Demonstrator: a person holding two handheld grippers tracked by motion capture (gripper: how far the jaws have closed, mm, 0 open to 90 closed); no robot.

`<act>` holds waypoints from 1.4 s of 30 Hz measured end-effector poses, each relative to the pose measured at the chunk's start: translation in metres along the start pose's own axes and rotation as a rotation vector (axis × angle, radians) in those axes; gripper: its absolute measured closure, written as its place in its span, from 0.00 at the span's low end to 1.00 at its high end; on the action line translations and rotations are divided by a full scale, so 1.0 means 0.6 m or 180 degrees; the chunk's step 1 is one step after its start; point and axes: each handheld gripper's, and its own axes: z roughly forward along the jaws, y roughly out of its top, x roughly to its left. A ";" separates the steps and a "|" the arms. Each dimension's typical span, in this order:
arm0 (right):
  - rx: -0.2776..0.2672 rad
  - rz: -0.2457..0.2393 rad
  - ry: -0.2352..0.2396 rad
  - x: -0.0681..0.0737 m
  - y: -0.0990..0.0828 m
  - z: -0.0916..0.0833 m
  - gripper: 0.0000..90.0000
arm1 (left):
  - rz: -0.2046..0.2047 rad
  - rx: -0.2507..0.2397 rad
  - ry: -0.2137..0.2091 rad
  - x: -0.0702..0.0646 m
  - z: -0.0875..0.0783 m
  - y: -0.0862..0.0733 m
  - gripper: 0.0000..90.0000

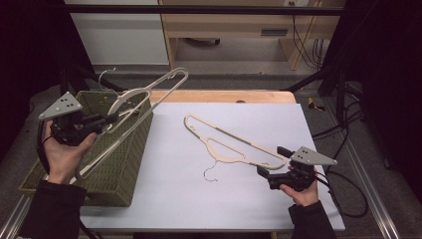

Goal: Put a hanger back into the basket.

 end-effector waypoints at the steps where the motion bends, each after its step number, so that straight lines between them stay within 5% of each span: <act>1: -0.0006 -0.0005 -0.0001 0.000 0.000 0.000 0.03 | 0.0006 0.0016 0.0012 0.006 -0.001 -0.002 0.95; 9: 0.0009 -0.0015 -0.0009 -0.001 0.000 0.001 0.03 | -0.0140 0.0168 0.0137 0.066 -0.009 -0.037 0.95; 21: 0.0031 -0.0022 0.0000 0.000 -0.001 0.004 0.03 | -0.0221 0.0324 0.0228 0.120 -0.028 -0.085 0.95; 35: 0.0051 -0.0027 0.0004 0.001 -0.003 0.006 0.03 | -0.0368 0.0572 0.0311 0.149 -0.041 -0.128 0.96; 42: 0.0066 -0.0028 0.0003 0.001 -0.003 0.007 0.03 | -0.0390 0.0797 0.0278 0.140 -0.017 -0.136 0.95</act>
